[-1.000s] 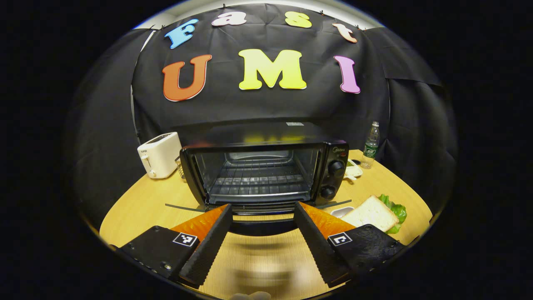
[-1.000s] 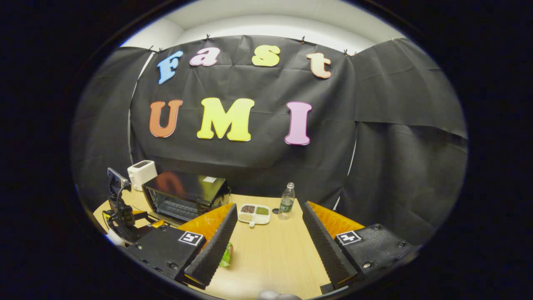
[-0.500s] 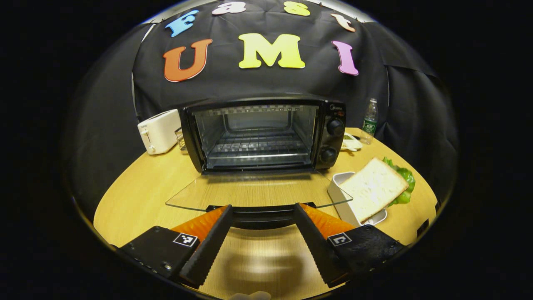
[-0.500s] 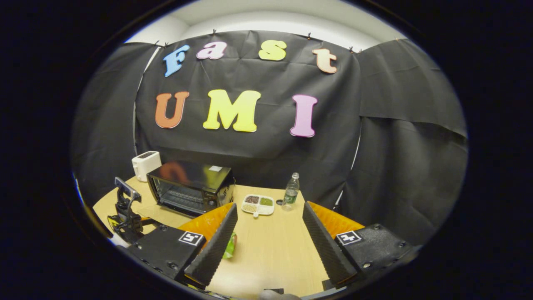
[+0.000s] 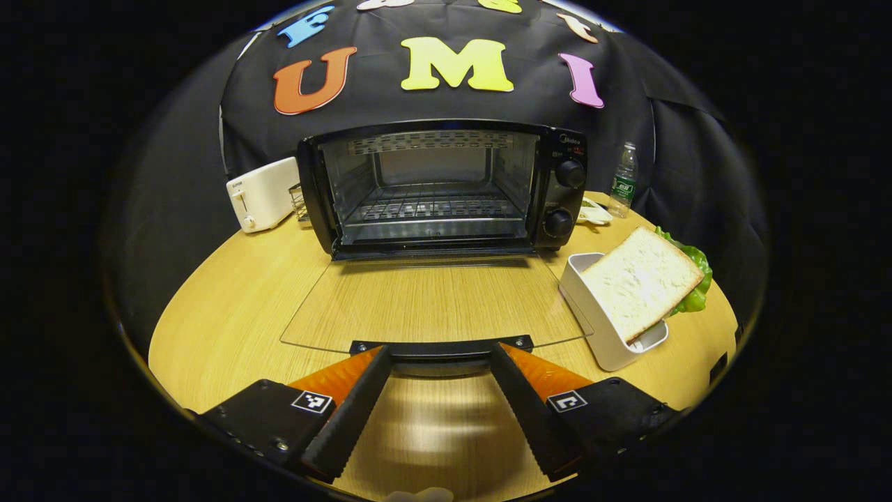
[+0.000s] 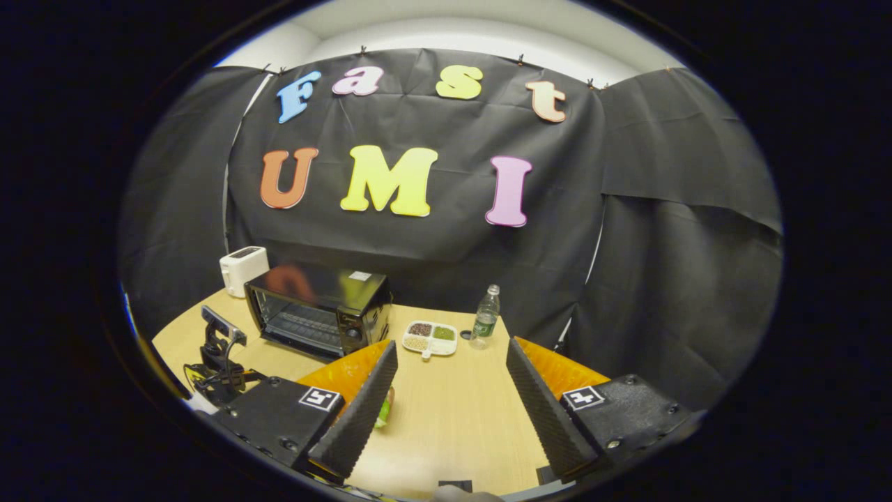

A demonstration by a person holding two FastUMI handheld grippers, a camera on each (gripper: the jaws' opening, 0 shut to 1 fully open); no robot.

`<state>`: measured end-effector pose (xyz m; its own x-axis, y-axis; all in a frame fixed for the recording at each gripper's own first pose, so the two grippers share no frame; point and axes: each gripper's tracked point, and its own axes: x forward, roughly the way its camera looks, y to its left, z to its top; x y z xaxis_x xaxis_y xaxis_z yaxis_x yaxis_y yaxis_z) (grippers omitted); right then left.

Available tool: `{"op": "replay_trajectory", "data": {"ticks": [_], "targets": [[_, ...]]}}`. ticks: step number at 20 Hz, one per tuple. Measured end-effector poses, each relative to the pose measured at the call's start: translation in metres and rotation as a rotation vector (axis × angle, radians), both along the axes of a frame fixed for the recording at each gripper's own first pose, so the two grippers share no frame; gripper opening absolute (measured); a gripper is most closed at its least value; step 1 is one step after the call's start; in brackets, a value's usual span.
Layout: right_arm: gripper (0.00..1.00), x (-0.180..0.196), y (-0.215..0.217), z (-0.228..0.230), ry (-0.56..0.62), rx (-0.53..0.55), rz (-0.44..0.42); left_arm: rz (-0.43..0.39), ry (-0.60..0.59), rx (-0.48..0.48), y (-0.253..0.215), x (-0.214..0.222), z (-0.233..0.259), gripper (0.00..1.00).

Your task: Open the electric oven with the left hand, put the food in, and close the electric oven.

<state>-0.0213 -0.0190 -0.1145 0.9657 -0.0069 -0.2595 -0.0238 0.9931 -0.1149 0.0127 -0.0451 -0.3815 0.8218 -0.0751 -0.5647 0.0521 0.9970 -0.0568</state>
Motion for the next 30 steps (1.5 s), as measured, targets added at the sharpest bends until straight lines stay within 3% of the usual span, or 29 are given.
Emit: {"op": "replay_trajectory", "data": {"ticks": [7,16,18,19,24,26,30], "targets": [[0.96,0.0,0.008,-0.022,0.048,0.02,0.033,0.046,-0.13,0.018,0.033,-0.008,0.072,0.96],[0.96,0.0,0.041,-0.117,0.235,0.088,0.116,0.116,-0.385,0.015,0.062,-0.05,0.217,0.96],[1.0,0.005,0.051,-0.136,0.27,0.087,0.144,0.122,-0.427,0.025,0.066,-0.062,0.239,0.96],[0.96,0.008,0.056,-0.143,0.282,0.089,0.159,0.125,-0.442,0.028,0.068,-0.068,0.248,0.95],[0.96,0.03,0.079,-0.183,0.393,0.151,0.242,0.147,-0.479,0.026,0.07,-0.088,0.277,0.95],[1.0,0.046,0.085,-0.196,0.435,0.189,0.261,0.165,-0.481,0.03,0.07,-0.094,0.282,0.95],[0.91,0.073,0.091,-0.222,0.523,0.251,0.292,0.194,-0.472,0.042,0.068,-0.101,0.285,0.95]]}}
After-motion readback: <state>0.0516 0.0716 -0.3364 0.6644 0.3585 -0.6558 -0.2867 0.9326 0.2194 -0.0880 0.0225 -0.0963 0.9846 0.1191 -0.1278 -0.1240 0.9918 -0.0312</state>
